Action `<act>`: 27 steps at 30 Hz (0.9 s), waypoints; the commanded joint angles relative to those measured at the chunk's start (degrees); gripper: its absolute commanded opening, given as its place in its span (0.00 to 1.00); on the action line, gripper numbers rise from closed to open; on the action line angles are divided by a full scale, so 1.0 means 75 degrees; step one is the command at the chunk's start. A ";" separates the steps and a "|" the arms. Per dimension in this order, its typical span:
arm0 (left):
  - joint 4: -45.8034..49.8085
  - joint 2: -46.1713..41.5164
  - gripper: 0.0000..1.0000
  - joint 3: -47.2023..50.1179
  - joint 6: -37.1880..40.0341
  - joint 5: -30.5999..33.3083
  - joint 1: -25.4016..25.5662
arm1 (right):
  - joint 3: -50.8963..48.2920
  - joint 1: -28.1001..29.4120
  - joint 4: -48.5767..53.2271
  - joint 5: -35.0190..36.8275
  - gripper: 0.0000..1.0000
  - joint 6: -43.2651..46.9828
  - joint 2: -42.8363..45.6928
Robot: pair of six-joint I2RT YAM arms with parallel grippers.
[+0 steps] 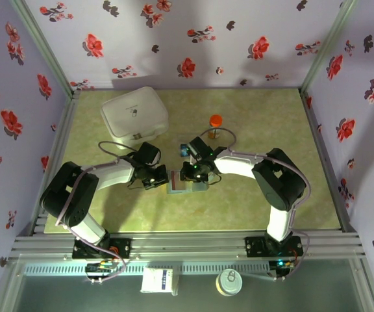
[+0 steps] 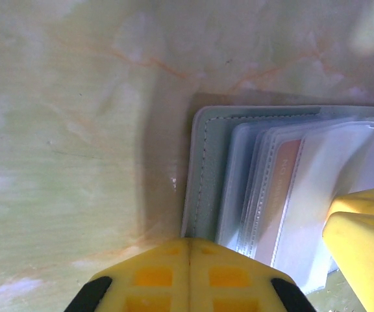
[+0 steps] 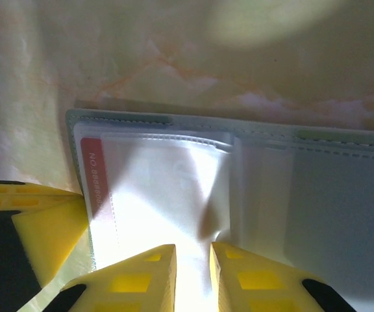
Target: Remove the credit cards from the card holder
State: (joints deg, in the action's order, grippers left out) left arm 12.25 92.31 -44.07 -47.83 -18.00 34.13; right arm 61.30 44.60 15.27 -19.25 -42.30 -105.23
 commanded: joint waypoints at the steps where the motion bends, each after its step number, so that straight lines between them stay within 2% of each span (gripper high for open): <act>1: 0.0319 0.0155 0.03 -0.0099 0.0045 0.0106 0.0049 | -0.0186 -0.0052 0.0190 0.0120 0.21 0.0150 0.0115; 9: 0.0478 -0.0376 0.04 -0.0309 -0.0078 0.0104 0.0066 | -0.0377 -0.0172 -0.0104 -0.0100 0.19 0.0086 0.0072; 14: 0.0472 -0.0639 0.10 -0.0448 -0.0271 0.0056 0.0191 | -0.0593 -0.0239 -0.0419 -0.0284 0.19 -0.0029 0.0128; 21: -0.0103 -0.0336 0.20 -0.0605 -0.0683 -0.0407 0.0406 | -0.1008 -0.0424 -0.1227 -0.0774 0.19 -0.0345 0.0160; 27: -0.0128 0.0045 0.27 -0.0607 -0.0825 -0.0368 0.0465 | -0.1278 -0.0559 -0.1637 -0.1024 0.19 -0.0497 0.0206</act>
State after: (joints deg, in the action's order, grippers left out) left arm 11.51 91.11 -47.64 -52.58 -20.16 37.26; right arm 53.65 40.99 3.70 -26.26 -44.49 -103.98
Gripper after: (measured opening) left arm 0.261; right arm 0.188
